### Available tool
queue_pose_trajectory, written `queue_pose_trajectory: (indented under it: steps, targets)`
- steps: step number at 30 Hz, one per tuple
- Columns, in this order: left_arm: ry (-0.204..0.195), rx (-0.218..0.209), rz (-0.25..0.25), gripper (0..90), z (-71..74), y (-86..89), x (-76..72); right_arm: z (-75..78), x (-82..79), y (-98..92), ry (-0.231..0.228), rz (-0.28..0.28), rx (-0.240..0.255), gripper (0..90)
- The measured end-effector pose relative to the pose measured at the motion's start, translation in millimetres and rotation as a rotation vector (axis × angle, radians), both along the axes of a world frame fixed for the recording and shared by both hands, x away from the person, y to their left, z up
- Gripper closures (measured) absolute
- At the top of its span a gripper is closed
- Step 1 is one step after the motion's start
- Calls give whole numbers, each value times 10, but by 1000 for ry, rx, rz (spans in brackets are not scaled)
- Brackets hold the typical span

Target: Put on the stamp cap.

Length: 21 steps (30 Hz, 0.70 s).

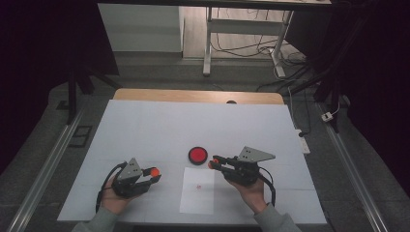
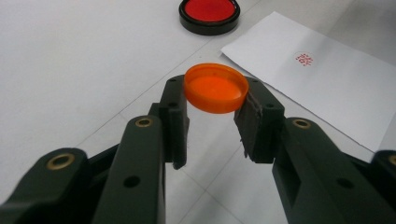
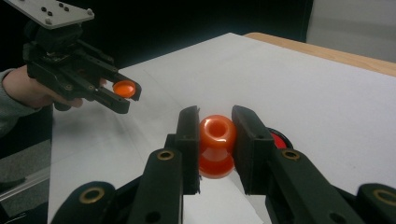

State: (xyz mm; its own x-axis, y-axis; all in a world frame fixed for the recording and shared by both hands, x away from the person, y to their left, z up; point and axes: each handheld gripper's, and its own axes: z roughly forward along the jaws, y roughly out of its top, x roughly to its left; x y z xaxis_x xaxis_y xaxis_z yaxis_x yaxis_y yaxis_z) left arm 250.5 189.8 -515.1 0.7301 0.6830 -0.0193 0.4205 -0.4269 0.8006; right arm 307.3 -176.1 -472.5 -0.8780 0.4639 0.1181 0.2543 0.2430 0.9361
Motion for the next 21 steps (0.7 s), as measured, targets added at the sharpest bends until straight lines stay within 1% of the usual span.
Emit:
queue_pose_trajectory:
  steps: [15, 21]
  targets:
    - [-10, 29, -76, 645, 29, -341, 143, -12, 1, 2, 7, 0, 7, 721]
    - [-17, 28, -95, 645, 56, -451, 178, -5, -3, 3, 5, 0, 10, 721]
